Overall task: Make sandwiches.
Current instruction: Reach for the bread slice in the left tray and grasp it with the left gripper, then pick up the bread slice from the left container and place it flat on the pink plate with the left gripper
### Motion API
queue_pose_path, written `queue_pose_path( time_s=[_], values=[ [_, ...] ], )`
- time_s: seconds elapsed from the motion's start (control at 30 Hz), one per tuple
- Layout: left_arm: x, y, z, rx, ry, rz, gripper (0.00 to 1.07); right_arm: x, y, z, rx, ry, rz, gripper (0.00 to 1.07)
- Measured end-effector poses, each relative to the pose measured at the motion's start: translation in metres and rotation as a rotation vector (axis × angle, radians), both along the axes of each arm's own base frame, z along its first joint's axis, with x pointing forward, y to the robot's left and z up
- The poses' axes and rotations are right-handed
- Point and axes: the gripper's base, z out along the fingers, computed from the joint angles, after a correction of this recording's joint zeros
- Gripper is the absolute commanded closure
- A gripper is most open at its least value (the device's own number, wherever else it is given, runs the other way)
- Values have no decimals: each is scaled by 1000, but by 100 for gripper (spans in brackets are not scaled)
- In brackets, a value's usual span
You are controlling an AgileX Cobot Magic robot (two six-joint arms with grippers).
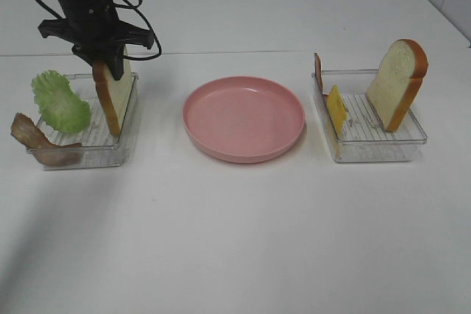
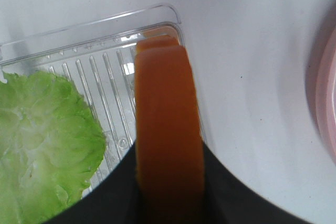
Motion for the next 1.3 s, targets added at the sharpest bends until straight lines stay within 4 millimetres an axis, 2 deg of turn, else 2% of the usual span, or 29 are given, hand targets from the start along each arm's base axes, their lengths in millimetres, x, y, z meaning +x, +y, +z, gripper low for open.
queue_pose_path(
  time_s=[0.13,0.2,0.23,0.27,0.33,0.37,0.4,0.43,0.47,0.5,0.57,0.63,0.67,0.7,0.73,0.77,0.8,0.87,0.97,1.03,1.17,1.27,1.3],
  values=[
    [-2,1,2,4,12,11,107,0,0,0,0,0,0,10],
    [-4,3,14,12,-5,24,107,0,0,0,0,0,0,10],
    [-4,3,14,12,-5,24,107,0,0,0,0,0,0,10],
    [-7,4,31,7,-39,30,107,0,0,0,0,0,0,10],
    [-9,4,38,4,-53,32,107,0,0,0,0,0,0,10],
    [-14,5,60,-13,-92,35,107,0,0,0,0,0,0,10],
    [-14,5,60,-13,-92,35,107,0,0,0,0,0,0,10],
    [-19,5,79,-43,-126,39,107,0,0,0,0,0,0,10],
    [-23,5,88,-61,-142,41,107,0,0,0,0,0,0,10],
    [-23,5,88,-61,-142,41,107,0,0,0,0,0,0,10],
    [-34,-7,113,-221,-150,20,107,0,0,0,0,0,0,10],
    [-35,-11,115,-265,-149,6,107,0,0,0,0,0,0,10],
    [-36,-25,116,-373,-148,-26,107,0,0,0,0,0,0,10],
    [-36,-25,116,-373,-148,-26,107,0,0,0,0,0,0,10],
    [-35,-31,114,-412,-141,-36,107,0,0,0,0,0,0,10],
    [-34,-46,107,-487,-121,-54,107,0,0,0,0,0,0,10],
    [-34,-46,107,-487,-121,-54,107,0,0,0,0,0,0,10],
    [-29,-65,88,-542,-109,-65,107,0,0,0,0,0,0,10],
    [-26,-72,79,-549,-107,-65,107,0,0,0,0,0,0,10],
    [-16,-90,44,-563,-101,-49,107,0,0,0,0,0,0,10],
    [-13,-98,30,-570,-102,-40,107,0,0,0,0,0,0,10],
    [-13,-118,3,-583,-79,-37,107,0,0,0,0,0,0,10],
    [-13,-118,3,-583,-79,-37,107,0,0,0,0,0,0,10]
  ],
)
